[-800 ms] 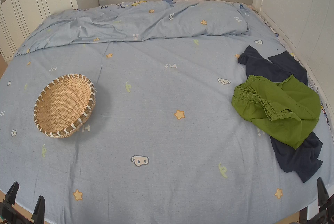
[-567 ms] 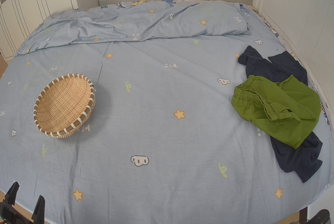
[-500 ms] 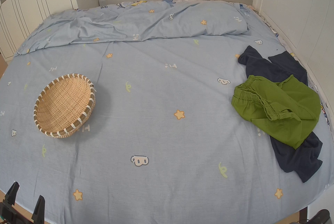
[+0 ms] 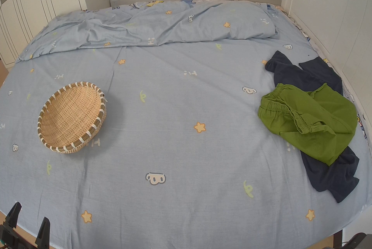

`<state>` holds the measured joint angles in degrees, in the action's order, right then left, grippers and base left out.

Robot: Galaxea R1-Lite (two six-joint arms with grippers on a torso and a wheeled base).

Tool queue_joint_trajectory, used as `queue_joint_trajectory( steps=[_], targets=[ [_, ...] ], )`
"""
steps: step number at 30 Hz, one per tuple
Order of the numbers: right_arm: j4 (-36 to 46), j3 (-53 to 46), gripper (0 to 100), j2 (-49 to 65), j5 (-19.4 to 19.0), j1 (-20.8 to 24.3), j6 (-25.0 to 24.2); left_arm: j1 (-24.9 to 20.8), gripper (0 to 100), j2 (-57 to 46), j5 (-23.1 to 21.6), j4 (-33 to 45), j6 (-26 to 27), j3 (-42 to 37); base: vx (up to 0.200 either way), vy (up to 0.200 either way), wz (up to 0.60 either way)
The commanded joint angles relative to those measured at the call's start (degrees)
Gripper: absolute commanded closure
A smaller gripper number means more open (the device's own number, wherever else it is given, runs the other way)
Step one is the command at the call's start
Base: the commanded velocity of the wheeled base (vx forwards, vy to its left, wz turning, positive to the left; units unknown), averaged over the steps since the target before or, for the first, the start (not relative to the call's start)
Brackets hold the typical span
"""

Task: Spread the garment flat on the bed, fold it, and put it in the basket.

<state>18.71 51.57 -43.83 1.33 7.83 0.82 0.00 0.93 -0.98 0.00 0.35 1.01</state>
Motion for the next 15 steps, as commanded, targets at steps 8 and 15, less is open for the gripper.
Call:
queue_joint_trajectory(
  steps=[8,15],
  targets=[
    [32.4,57.9,0,-63.2,1.3,2.3,3.3,0.0,0,-0.9,0.0,0.0,0.0,-1.0,0.0,0.0,0.0],
    [23.5,54.0,0,-67.8,2.3,4.0,3.4,0.0,0,-0.9,0.0,0.0,0.0,-1.0,0.0,0.0,0.0]
  ],
)
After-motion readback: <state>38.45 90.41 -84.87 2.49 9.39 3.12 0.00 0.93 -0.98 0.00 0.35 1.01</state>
